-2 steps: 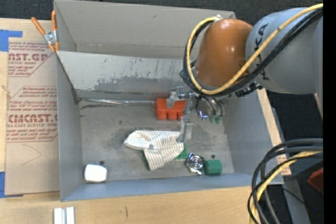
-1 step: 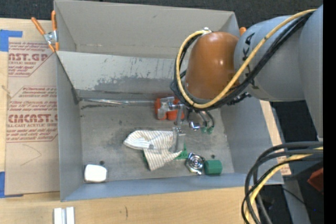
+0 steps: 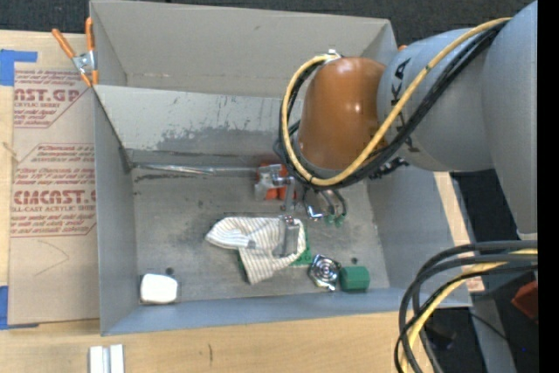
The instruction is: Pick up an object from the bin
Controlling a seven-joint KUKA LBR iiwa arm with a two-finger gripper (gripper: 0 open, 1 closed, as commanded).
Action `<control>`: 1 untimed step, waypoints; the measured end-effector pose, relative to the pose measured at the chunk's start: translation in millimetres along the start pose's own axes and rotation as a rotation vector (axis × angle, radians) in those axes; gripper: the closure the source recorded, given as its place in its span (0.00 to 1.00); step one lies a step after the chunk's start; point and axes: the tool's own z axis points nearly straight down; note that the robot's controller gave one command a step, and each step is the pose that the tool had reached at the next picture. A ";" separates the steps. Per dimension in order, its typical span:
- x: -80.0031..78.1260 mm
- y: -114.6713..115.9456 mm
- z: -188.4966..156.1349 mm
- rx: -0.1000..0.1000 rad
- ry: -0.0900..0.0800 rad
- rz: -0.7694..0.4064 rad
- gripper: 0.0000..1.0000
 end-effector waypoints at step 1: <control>2.9 0.8 4.3 0.001 -0.005 -0.086 0.00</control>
Offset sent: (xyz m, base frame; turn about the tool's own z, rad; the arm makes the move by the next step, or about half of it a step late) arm -0.0231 0.0020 -0.0396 -0.0362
